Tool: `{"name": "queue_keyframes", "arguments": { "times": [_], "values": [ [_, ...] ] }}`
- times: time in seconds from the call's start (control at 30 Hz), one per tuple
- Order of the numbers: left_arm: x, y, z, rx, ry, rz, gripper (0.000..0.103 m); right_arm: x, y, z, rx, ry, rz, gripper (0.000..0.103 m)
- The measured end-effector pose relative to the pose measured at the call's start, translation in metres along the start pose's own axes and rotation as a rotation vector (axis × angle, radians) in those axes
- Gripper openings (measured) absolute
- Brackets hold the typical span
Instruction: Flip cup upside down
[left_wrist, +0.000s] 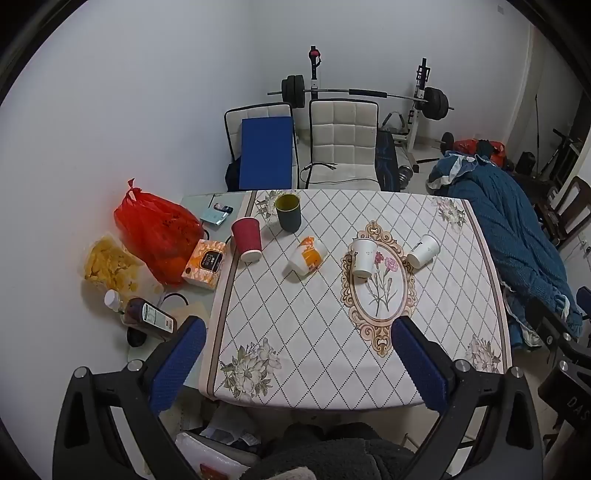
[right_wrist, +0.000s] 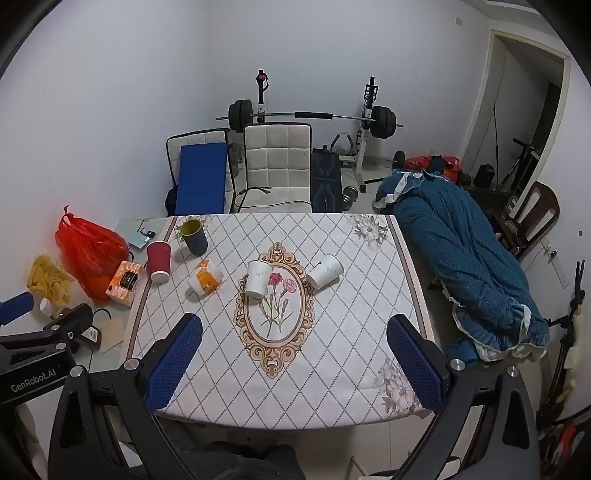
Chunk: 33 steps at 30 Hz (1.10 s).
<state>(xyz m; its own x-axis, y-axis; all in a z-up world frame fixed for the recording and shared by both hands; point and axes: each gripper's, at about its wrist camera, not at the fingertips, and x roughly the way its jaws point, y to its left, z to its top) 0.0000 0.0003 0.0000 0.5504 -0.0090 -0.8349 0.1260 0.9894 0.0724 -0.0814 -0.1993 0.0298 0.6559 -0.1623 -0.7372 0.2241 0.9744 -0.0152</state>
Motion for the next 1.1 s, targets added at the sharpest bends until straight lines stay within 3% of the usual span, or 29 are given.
{"name": "queue_keyframes", "arguments": {
  "times": [1.1],
  "values": [
    [-0.007,-0.007,0.007,0.005,-0.009,-0.019,0.103,-0.011,0.002,0.009,0.010,-0.017,-0.013,0.102]
  ]
}}
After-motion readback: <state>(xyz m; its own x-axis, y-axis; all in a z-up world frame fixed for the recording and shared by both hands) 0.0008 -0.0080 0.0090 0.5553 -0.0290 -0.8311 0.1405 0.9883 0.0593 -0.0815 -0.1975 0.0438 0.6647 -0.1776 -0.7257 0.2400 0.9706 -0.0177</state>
